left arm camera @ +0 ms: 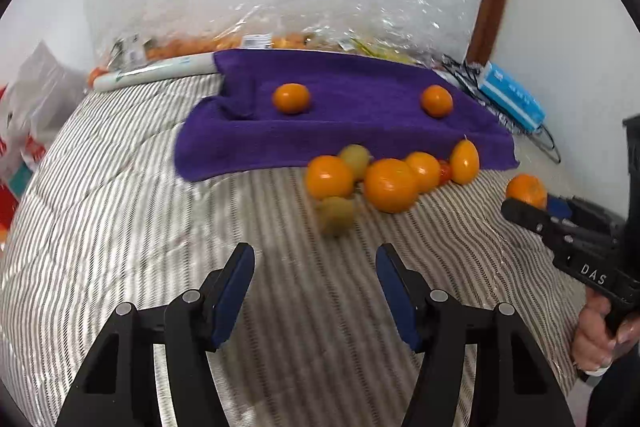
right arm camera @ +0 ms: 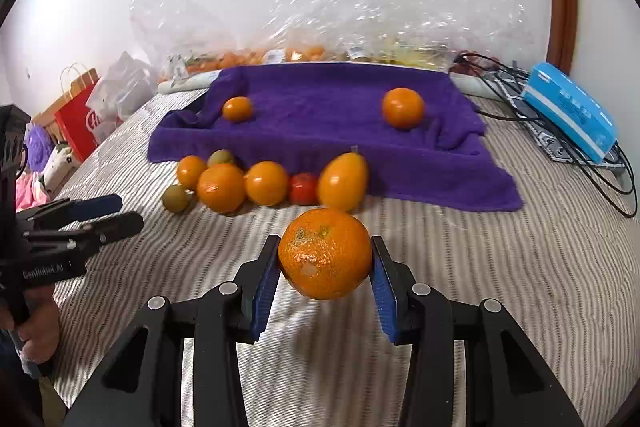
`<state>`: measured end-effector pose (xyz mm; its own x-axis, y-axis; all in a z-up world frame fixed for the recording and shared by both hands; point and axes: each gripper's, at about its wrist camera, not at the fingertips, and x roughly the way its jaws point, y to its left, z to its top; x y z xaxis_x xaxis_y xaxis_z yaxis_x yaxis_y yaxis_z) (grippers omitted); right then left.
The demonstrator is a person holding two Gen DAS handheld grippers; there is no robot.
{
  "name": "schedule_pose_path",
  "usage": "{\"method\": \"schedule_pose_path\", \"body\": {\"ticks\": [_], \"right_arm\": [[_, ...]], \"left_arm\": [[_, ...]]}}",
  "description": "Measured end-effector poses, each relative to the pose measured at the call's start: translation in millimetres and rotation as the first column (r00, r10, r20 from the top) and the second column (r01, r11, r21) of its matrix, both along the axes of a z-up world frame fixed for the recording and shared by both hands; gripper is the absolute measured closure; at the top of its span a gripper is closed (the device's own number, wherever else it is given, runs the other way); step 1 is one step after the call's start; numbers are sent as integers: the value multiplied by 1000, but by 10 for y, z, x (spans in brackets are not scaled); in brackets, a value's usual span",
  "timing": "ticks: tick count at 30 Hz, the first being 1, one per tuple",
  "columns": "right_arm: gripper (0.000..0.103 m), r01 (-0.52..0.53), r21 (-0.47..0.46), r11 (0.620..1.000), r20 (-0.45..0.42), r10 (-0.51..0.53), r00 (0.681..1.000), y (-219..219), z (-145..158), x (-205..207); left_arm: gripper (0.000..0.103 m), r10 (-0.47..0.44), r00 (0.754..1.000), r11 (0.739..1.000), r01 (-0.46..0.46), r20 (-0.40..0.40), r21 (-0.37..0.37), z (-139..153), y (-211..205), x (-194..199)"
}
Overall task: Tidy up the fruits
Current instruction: 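Grasp the large orange with the right tool while the left tool grasps a small green fruit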
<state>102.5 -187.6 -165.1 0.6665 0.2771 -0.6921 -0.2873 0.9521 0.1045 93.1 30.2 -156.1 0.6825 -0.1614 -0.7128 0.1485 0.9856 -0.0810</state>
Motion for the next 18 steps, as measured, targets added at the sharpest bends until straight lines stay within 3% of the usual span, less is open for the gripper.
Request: {"method": "schedule_pose_path", "body": {"ticks": [4,8,12,13,18], "right_arm": [[60,-20,8,1000,11,20,1000,-60,3,-13],[60,-16,25,1000,-1,16,1000,-99,-13,0],[60,-58,11,998,-37,59,998,-21,-66,39],[60,-68,12,998,-38,69,997,-11,-68,37],[60,-76,41,996,-39,77,996,-45,-71,29]], "left_arm": [[46,27,1000,998,-27,-11,51,-15,-147,154],[53,59,996,998,-57,-68,35,-92,-173,337],[73,46,997,999,-44,-61,30,-90,-204,367],[80,41,997,999,-40,-62,17,-96,-196,361],[80,34,998,992,-39,-46,-121,-80,-18,302]]}}
